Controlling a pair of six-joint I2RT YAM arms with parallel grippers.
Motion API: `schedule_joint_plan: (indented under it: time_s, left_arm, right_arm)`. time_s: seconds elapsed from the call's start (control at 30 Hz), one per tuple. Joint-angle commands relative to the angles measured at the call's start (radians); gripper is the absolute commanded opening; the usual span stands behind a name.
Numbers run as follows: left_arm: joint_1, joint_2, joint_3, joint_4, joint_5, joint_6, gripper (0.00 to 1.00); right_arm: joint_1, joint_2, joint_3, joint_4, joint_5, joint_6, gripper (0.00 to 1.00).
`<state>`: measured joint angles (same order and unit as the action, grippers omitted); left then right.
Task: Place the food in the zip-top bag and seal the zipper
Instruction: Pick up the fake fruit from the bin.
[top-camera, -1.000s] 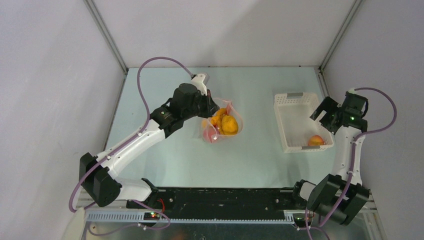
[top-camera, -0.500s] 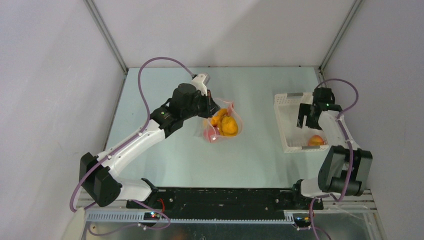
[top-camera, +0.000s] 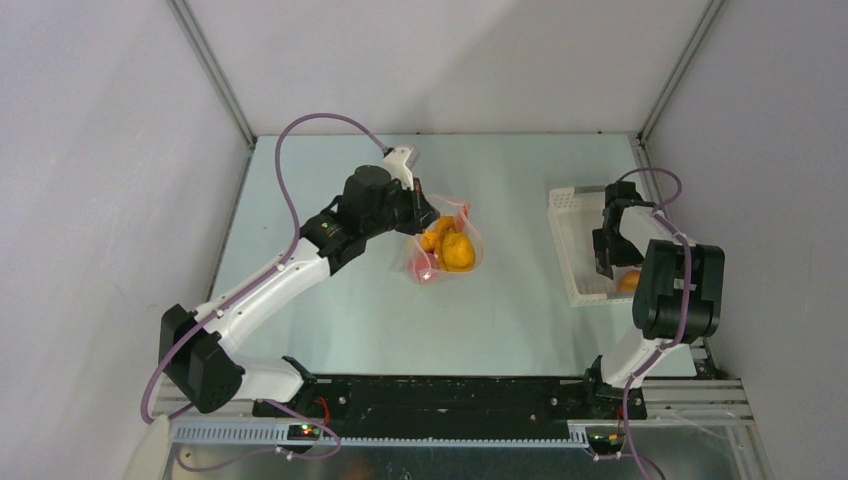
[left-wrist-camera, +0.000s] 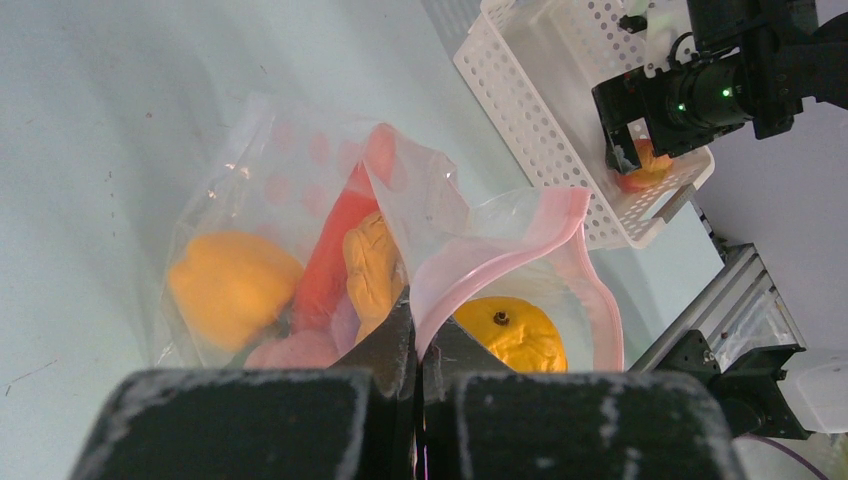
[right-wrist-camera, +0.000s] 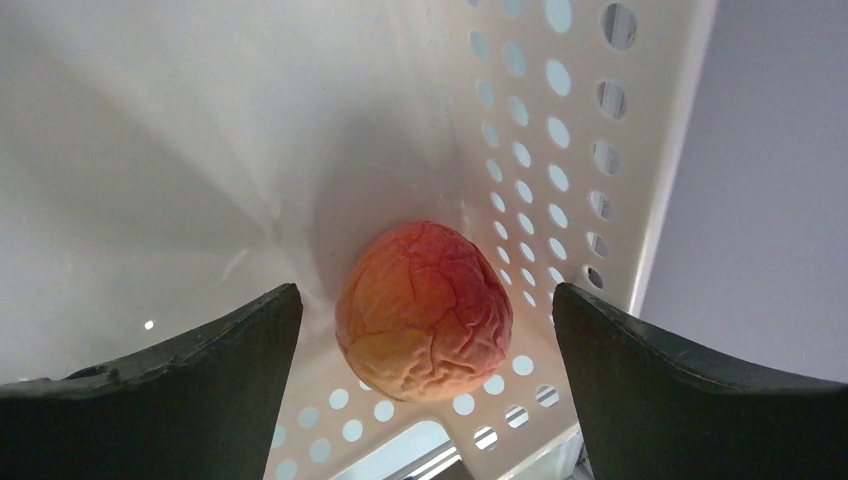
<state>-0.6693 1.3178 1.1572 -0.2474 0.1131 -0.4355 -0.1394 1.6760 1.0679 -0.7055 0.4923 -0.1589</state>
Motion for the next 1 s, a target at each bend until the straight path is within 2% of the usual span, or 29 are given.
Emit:
schedule_joint_plan:
  time_s: [0.0,0.1,0.43,0.57,0.7,0.97]
  left_arm:
    - [0.011,-0.004,-0.013,0.078,0.029,0.015,0.00]
    - [0.013,0.002,-0.013,0.081,0.037,0.011,0.00]
    - [0.015,0.011,-0.011,0.085,0.051,0.006,0.00]
    - [0.016,0.021,-0.006,0.084,0.054,0.006,0.00]
    - [0.017,0.025,-0.005,0.086,0.057,0.004,0.00]
    - [0.020,0.031,-0.004,0.088,0.065,0.006,0.00]
  right_arm:
    - [-0.012,0.032,0.034,0.024,0.029,-0.003,1.00]
    - [-0.014,0.055,0.035,0.027,0.007,0.000,1.00]
    - [-0.024,0.078,0.039,0.006,-0.109,0.023,0.89]
    - [-0.026,0.070,0.052,-0.028,-0.173,0.034,0.82]
    - [-0.030,0.046,0.053,-0.037,-0.261,0.047,0.80]
    - [-0.052,0.032,0.053,-0.056,-0.284,0.071,0.75]
